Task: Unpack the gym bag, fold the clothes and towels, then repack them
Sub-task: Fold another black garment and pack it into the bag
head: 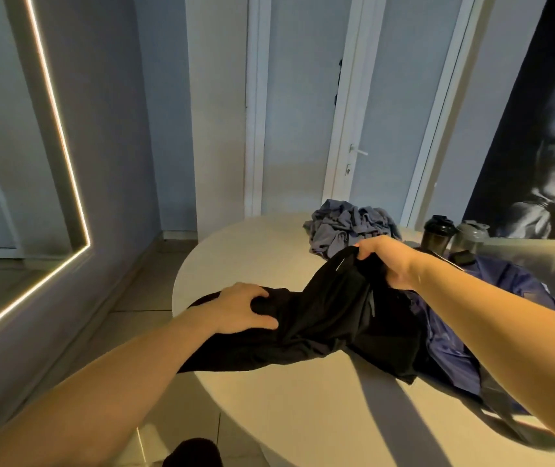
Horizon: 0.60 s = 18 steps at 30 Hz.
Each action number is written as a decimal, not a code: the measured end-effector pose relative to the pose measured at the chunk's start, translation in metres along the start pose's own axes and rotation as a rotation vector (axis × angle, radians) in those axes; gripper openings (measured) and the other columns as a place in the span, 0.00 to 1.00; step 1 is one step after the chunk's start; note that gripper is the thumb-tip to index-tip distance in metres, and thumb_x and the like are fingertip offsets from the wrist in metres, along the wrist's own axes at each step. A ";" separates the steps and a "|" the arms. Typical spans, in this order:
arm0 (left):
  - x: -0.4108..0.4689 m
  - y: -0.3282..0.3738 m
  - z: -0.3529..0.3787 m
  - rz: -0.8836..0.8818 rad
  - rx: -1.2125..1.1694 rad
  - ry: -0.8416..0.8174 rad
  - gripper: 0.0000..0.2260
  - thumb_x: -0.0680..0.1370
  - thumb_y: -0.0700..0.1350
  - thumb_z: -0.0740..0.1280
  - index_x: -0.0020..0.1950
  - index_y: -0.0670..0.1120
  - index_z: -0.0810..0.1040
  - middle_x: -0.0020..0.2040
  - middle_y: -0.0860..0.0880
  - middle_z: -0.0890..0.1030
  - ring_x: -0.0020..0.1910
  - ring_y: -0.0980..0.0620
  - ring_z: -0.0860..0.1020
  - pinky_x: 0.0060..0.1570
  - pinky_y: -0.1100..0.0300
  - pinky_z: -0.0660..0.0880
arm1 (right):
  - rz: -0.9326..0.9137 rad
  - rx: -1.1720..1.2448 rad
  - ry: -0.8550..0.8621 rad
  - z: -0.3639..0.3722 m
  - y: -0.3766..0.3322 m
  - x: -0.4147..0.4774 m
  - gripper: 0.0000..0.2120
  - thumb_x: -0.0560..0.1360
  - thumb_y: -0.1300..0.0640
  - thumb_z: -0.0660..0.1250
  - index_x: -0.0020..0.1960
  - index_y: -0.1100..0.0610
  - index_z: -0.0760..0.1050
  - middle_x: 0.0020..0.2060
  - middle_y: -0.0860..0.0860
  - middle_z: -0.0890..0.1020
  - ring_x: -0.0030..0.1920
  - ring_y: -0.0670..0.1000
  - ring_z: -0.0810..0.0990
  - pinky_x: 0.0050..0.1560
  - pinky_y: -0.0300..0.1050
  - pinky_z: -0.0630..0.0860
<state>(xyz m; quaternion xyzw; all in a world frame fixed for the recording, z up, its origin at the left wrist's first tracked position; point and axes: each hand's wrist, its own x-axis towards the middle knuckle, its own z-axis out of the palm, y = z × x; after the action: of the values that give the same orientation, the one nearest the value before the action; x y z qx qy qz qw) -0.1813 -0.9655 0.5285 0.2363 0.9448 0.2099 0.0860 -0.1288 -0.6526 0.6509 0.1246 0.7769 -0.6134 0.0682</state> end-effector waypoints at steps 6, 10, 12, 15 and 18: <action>0.016 0.016 0.046 0.301 0.375 0.306 0.35 0.74 0.73 0.56 0.72 0.51 0.76 0.76 0.51 0.69 0.75 0.47 0.61 0.76 0.44 0.58 | -0.070 0.104 -0.033 0.001 -0.009 0.002 0.07 0.79 0.59 0.67 0.55 0.52 0.81 0.51 0.52 0.86 0.55 0.55 0.83 0.50 0.47 0.76; 0.023 0.021 0.025 0.224 -0.030 0.333 0.24 0.81 0.62 0.54 0.56 0.48 0.82 0.52 0.52 0.82 0.55 0.54 0.76 0.59 0.47 0.76 | -0.176 0.034 0.020 -0.009 -0.022 0.000 0.05 0.79 0.60 0.70 0.54 0.55 0.83 0.49 0.54 0.87 0.51 0.54 0.85 0.51 0.46 0.79; 0.022 0.025 -0.008 0.121 -0.234 0.282 0.17 0.84 0.56 0.56 0.53 0.49 0.81 0.49 0.51 0.82 0.49 0.54 0.79 0.55 0.49 0.77 | -0.281 -0.138 0.132 -0.019 -0.027 0.003 0.06 0.78 0.60 0.72 0.54 0.58 0.83 0.49 0.56 0.86 0.50 0.54 0.84 0.53 0.45 0.81; 0.025 0.031 -0.070 0.055 -0.242 0.460 0.14 0.86 0.49 0.54 0.51 0.51 0.78 0.49 0.48 0.81 0.46 0.54 0.78 0.47 0.56 0.72 | -0.437 -0.488 0.250 -0.031 -0.041 0.004 0.02 0.77 0.59 0.73 0.49 0.56 0.84 0.44 0.53 0.85 0.46 0.51 0.83 0.47 0.40 0.80; 0.028 0.046 -0.134 0.028 -0.165 0.699 0.16 0.87 0.49 0.52 0.53 0.44 0.77 0.47 0.44 0.80 0.45 0.47 0.78 0.44 0.54 0.70 | -0.495 -0.661 0.302 -0.042 -0.058 0.002 0.04 0.77 0.58 0.73 0.50 0.57 0.83 0.43 0.54 0.84 0.44 0.51 0.81 0.47 0.44 0.79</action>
<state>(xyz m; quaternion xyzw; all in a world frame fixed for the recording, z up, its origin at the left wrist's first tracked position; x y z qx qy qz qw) -0.2215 -0.9628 0.6667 0.1554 0.8936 0.3549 -0.2267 -0.1447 -0.6241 0.7150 -0.0055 0.9391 -0.3047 -0.1587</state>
